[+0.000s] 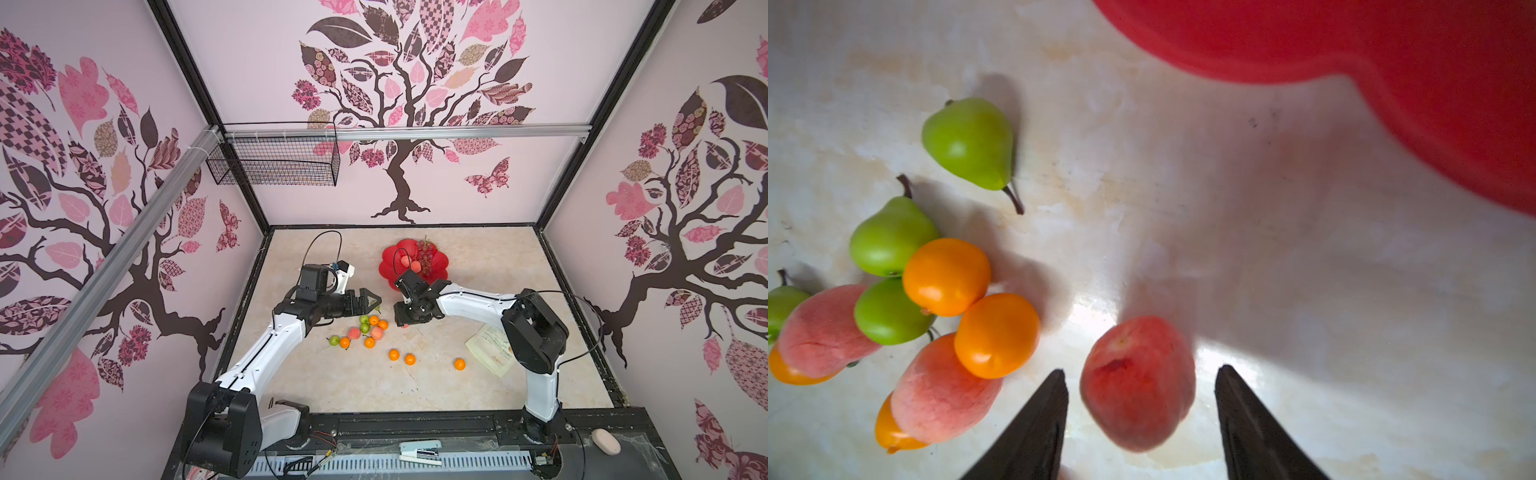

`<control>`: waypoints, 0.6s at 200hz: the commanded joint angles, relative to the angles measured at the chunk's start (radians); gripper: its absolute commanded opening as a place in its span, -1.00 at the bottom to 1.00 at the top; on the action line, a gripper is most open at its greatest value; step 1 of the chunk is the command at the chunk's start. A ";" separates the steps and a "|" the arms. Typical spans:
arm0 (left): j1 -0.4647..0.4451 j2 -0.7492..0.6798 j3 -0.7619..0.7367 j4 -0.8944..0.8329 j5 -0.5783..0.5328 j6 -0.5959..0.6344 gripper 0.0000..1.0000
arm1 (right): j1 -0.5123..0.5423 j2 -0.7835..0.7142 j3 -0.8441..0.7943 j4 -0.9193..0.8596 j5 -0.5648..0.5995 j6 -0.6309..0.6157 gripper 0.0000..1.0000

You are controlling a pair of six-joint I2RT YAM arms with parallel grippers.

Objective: Place and organize the fake fruits in the fruit bowl
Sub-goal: 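Raise the right gripper and move it over a pink peach on the table, then close the right gripper on the pink peach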

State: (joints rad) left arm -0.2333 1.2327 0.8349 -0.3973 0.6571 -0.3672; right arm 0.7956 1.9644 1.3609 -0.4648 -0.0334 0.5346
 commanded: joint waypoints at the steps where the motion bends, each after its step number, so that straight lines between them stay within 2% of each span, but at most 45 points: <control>1: 0.006 -0.007 -0.027 0.024 0.007 0.002 0.97 | 0.006 0.057 0.055 -0.077 0.017 -0.012 0.19; 120: 0.012 0.020 -0.025 0.045 0.022 -0.007 0.97 | 0.009 0.108 0.095 -0.135 0.076 -0.005 0.13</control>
State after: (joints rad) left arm -0.2249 1.2411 0.8349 -0.3771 0.6621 -0.3702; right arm 0.7982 2.0354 1.4231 -0.5621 0.0189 0.5308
